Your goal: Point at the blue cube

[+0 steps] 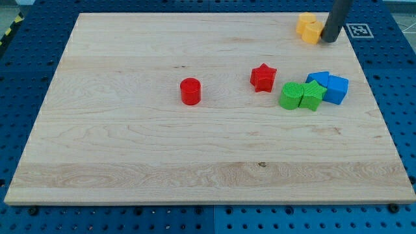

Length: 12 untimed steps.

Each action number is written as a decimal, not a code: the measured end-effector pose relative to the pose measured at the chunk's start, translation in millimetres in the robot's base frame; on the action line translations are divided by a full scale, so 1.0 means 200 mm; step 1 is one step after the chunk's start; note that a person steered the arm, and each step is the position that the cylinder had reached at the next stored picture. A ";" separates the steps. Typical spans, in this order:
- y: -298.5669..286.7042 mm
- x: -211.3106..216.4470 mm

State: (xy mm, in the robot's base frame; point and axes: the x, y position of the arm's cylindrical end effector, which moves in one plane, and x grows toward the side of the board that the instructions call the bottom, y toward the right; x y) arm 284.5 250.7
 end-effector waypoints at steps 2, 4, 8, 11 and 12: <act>0.01 0.02; -0.05 0.17; 0.15 0.49; 0.10 1.16; -0.02 1.15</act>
State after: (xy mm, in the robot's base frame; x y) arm 513.9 247.7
